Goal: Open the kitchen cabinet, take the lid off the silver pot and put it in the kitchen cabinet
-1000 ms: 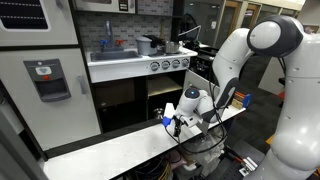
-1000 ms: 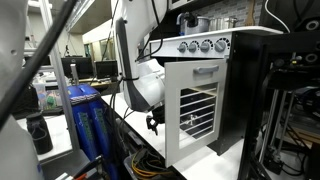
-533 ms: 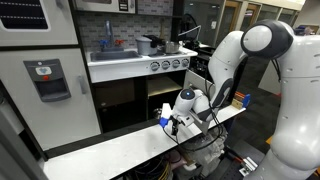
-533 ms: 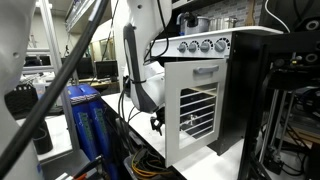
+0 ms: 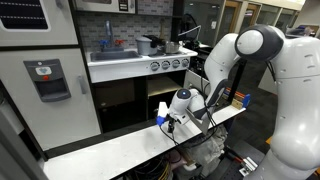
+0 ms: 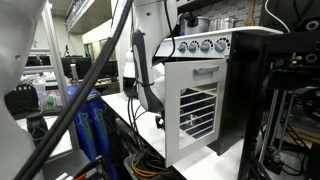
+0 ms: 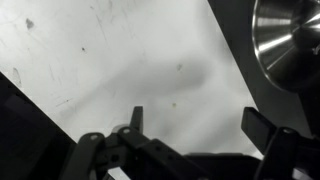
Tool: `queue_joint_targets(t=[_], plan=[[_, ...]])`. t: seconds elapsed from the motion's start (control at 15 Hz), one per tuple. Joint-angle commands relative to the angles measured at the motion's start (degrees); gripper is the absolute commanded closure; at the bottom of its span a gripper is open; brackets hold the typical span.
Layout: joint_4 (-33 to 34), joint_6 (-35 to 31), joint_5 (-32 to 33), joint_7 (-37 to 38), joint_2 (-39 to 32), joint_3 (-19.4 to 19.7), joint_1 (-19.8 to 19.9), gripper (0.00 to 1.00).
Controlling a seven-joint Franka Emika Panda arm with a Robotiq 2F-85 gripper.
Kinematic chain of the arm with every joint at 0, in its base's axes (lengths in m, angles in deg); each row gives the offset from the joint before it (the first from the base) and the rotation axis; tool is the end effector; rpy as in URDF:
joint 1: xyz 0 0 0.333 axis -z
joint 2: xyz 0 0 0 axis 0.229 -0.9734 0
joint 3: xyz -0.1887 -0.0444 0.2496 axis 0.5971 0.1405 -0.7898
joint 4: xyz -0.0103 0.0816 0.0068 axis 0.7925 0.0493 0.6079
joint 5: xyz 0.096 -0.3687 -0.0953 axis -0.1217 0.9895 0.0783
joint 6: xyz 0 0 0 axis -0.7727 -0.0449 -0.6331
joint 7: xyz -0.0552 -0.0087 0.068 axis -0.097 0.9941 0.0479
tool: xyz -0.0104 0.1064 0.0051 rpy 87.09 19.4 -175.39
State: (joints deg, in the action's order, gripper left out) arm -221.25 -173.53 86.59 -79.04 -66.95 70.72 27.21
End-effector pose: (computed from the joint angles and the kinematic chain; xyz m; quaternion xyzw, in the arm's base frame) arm 0.4835 0.0583 0.1360 -0.3980 0.9022 -0.1024 0.1312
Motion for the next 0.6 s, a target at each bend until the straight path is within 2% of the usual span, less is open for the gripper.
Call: queue_joint_targets(t=[0.0, 0.2, 0.27, 0.53], plan=[[3.22, -0.48, 2.65, 0.00, -2.82, -1.66, 1.29, 0.00], [4.72, -0.44, 3.84, 0.00, -3.96, -1.89, 1.07, 0.00], [5.04, -2.79, 2.55, 0.00, -3.65, 3.31, -4.11, 0.00], [6.25, -3.64, 3.09, 0.00, -4.44, 5.85, -6.80, 0.00]])
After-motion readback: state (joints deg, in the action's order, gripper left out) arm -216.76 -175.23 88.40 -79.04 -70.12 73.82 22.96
